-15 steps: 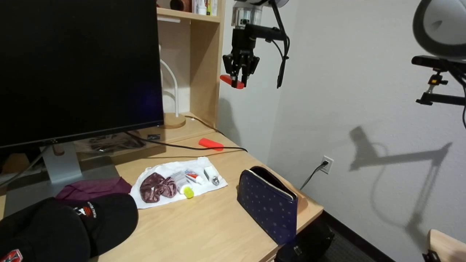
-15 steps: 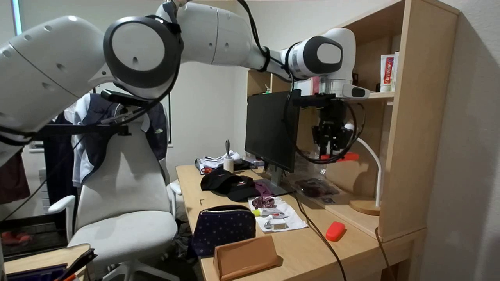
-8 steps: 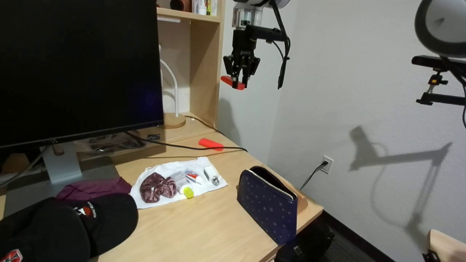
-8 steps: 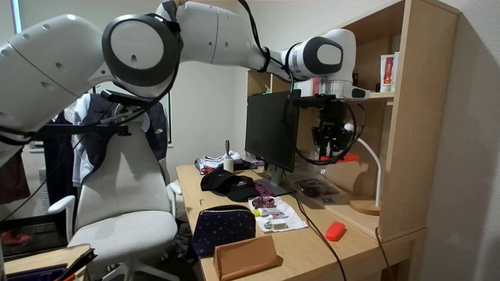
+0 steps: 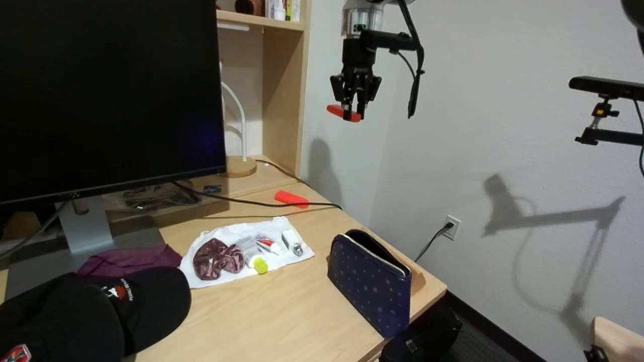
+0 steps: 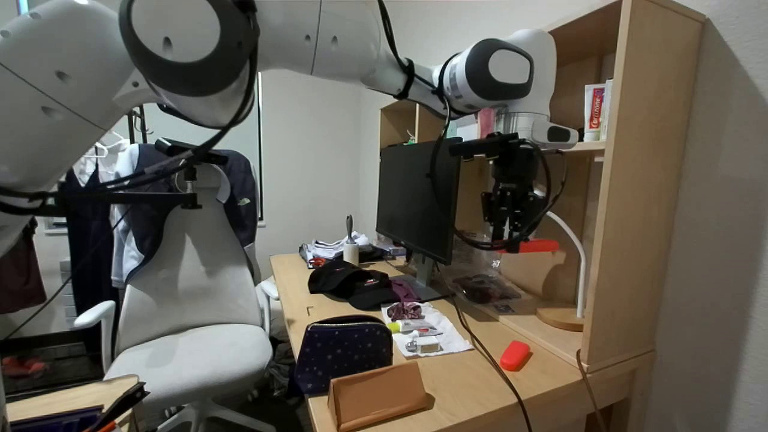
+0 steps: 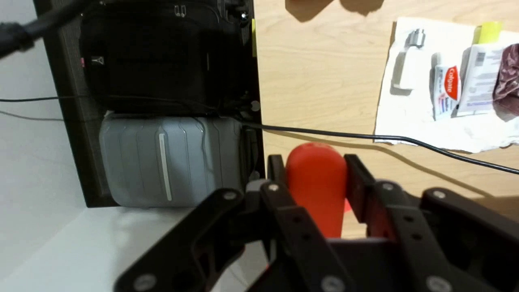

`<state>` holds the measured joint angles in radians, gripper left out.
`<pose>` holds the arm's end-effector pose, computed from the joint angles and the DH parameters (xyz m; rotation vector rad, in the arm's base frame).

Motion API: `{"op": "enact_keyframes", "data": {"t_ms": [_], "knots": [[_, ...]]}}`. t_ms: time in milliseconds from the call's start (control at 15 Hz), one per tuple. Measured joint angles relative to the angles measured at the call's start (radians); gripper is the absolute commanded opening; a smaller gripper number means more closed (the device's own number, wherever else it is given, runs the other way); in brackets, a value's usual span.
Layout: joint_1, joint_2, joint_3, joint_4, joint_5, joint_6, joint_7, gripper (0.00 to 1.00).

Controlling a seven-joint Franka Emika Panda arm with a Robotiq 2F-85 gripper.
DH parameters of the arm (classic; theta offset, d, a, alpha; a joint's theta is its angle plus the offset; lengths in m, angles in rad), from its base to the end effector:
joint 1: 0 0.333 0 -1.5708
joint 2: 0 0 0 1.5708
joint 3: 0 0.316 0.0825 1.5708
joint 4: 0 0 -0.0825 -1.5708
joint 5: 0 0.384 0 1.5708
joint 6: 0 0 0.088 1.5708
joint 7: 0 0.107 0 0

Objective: Move the orange blocks to the front edge of the desk

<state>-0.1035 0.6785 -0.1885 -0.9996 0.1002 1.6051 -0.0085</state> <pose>0.7155 -0.1571 0.4598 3.1055 -0.3947 -0.1025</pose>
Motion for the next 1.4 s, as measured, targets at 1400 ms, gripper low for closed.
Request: {"op": "enact_keyframes", "data": {"t_ms": [1400], "knots": [[0.009, -0.384, 0.112, -0.613, -0.017, 0.003, -0.165, 0.17]]}}
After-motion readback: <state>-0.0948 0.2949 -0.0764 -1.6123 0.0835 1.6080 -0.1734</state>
